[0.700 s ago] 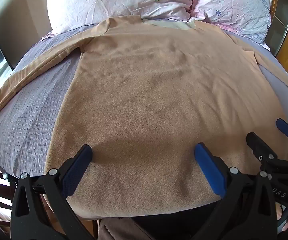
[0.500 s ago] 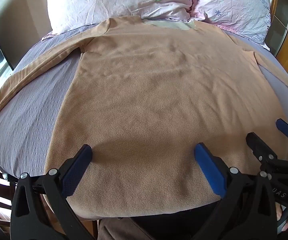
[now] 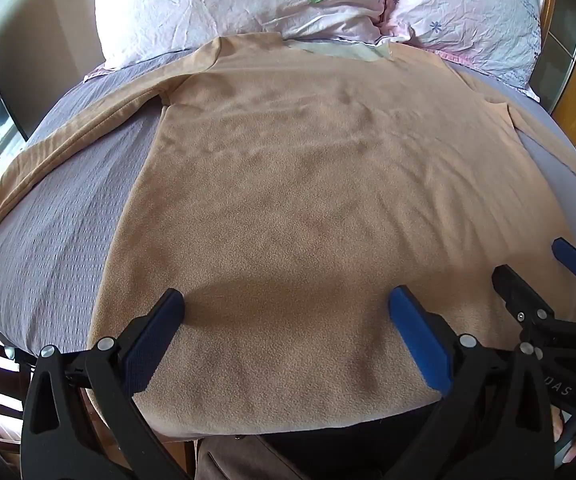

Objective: Fold small clothes

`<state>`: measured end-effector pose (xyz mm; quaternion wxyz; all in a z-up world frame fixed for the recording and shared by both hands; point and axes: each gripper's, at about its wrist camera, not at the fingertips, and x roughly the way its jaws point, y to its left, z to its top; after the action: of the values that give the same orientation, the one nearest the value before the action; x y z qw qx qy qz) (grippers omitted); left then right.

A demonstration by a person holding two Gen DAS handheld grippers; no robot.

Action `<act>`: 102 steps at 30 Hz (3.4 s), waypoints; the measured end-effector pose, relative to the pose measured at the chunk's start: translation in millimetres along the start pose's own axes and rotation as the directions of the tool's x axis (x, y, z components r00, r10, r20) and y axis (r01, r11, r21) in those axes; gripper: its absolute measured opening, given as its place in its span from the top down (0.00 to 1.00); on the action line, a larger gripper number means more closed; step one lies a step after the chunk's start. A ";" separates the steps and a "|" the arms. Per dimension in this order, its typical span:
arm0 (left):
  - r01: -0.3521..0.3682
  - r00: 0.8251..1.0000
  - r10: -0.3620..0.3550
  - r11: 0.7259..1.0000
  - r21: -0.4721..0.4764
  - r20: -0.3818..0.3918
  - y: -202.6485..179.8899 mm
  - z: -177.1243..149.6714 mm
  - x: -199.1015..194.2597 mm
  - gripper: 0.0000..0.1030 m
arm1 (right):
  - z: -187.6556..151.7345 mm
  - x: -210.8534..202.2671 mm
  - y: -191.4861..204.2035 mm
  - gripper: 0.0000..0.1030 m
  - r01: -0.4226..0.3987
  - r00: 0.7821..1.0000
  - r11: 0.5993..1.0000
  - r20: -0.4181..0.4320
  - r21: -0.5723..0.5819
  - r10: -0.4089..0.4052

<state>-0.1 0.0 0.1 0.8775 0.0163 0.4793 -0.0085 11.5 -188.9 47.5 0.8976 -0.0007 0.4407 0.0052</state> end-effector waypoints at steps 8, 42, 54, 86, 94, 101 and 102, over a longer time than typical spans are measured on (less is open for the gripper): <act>0.000 1.000 0.000 1.000 0.000 0.001 0.0 0.1 0.0 0.01 | 0.0 0.1 -0.2 0.02 0.000 1.000 1.000 0.002 -0.001 0.000; 0.000 1.000 0.000 1.000 0.000 0.005 0.0 0.0 -0.2 0.01 | 0.3 -1.8 -1.1 0.02 0.000 1.000 1.000 0.008 -0.001 0.000; 0.000 1.000 0.000 1.000 0.000 0.006 0.0 0.2 -0.2 0.01 | 0.3 -2.1 -1.7 0.02 0.000 1.000 1.000 0.010 -0.001 0.000; 0.029 0.997 -0.032 0.999 0.041 0.075 0.4 2.1 -1.4 0.01 | 37.9 -46.5 -258.1 0.29 -0.063 0.990 0.735 0.137 0.675 -0.040; 0.356 0.891 -0.335 0.935 -0.012 0.308 37.0 26.9 -16.7 0.01 | 21.4 -18.5 -423.1 0.54 0.065 0.989 0.321 -0.018 0.945 -0.148; 0.437 0.829 -0.363 0.895 -0.087 0.426 76.6 53.4 -20.4 0.01 | 30.3 12.4 -448.3 0.84 0.025 0.984 0.282 0.026 0.959 -0.176; 0.442 0.827 -0.359 0.891 -0.105 0.433 84.2 54.6 -19.8 0.01 | 31.5 19.9 -451.8 0.96 0.044 0.984 0.275 0.006 0.960 -0.179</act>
<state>37.7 82.1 48.0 0.9323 -0.1757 0.2796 -0.1478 53.0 -640.3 49.5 0.7405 0.5058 0.3035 -0.3222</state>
